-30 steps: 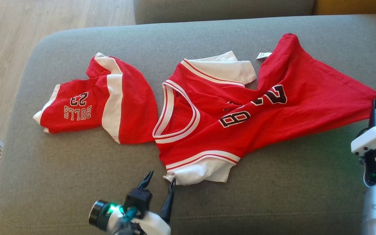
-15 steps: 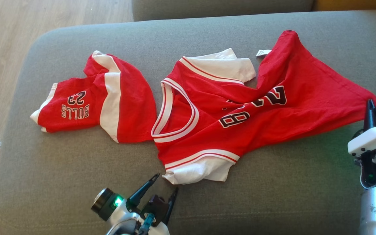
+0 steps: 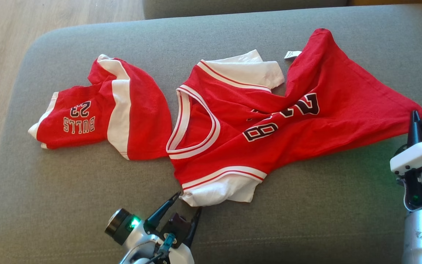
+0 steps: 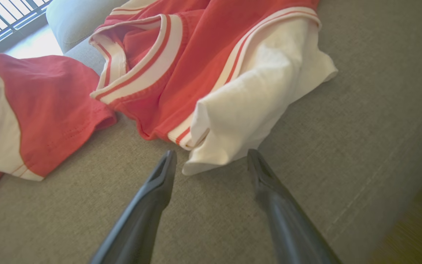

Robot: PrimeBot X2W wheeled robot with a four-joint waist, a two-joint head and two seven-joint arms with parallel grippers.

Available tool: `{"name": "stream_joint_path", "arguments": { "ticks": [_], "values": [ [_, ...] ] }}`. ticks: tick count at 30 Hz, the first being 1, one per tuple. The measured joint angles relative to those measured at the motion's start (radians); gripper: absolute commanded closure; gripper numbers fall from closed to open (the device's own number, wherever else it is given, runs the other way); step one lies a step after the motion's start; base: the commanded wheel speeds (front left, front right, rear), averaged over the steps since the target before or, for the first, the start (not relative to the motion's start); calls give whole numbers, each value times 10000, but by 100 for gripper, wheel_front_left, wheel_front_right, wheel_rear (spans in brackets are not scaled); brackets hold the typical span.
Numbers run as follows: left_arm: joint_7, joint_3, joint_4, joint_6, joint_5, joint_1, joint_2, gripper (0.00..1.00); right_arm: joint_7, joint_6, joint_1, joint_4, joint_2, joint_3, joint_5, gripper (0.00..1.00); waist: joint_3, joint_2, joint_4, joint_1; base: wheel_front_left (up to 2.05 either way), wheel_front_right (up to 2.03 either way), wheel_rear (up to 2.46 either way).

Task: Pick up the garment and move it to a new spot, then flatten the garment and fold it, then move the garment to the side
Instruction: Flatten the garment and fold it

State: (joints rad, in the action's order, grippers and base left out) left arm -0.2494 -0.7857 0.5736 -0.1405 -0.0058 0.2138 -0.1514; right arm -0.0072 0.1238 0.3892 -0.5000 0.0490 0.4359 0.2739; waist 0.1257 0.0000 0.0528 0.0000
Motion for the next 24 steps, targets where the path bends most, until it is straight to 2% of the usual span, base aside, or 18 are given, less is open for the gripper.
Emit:
{"name": "stream_joint_path", "arguments": {
  "ticks": [6, 7, 8, 20, 24],
  "values": [
    [0, -69, 100, 94, -75, 154, 38, 0, -2, 0, 0, -4, 0, 8, 0, 100, 21, 0, 26, 0, 0, 0, 0],
    [0, -75, 105, 102, -77, 169, 54, 62, -2, 0, 0, -4, 0, 8, 0, 100, 24, 0, 35, 0, 0, 0, 0],
    [-2, -81, 111, 130, -90, 171, 71, 100, -2, 0, 1, -8, 0, 8, 0, 100, 25, 0, 44, 0, 0, 0, 0],
    [0, -176, 140, 174, -151, 163, 140, 100, -17, 0, 2, -134, 0, 27, 0, 100, -80, 0, 148, 0, 0, 0, 0],
    [0, -127, 71, 280, -516, 69, 46, 100, -107, 0, -1, -213, -2, 50, -4, 100, -293, 0, 210, 0, 0, 0, 0]
  ]
}}
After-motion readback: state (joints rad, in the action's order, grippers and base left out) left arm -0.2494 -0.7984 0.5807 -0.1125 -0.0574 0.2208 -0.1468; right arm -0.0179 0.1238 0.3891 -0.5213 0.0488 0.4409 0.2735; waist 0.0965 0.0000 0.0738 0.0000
